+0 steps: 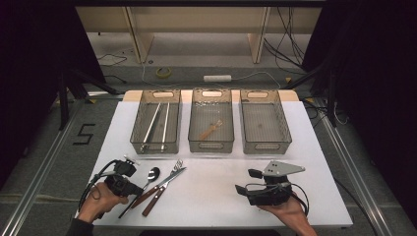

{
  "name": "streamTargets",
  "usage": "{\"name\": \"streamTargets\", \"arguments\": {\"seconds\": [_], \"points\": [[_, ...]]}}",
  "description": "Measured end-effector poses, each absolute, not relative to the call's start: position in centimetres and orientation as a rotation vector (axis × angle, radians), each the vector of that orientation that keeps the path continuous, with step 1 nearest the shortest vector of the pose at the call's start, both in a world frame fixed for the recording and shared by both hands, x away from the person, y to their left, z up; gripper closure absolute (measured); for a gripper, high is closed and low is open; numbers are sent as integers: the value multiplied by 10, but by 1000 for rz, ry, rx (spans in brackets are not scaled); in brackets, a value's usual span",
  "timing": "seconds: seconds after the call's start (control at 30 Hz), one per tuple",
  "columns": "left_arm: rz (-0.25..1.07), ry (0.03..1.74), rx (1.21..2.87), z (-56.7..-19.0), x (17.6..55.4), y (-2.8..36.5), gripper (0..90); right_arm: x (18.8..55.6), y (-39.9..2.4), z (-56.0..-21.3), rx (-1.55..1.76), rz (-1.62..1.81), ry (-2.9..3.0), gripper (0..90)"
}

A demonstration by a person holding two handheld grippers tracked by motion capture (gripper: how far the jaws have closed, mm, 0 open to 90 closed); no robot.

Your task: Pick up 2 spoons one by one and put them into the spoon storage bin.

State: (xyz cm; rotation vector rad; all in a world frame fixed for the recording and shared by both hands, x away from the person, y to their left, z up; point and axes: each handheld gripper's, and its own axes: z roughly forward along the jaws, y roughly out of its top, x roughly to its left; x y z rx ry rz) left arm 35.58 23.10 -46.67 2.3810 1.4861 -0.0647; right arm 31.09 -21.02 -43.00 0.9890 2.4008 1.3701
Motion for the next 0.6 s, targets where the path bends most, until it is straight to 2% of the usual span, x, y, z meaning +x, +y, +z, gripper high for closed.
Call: {"name": "streamTargets", "arguments": {"seconds": [0.17,0.3,0.6], "points": [[-84,1482,2364,-467,357,233,773,311,-210,-430,989,1371,2402,277],[-20,1473,2414,-466,355,227,820,311,-210,-430,988,1370,2401,277],[39,1440,2464,-465,353,222,844,310,-210,-429,988,1370,2398,277]]}}
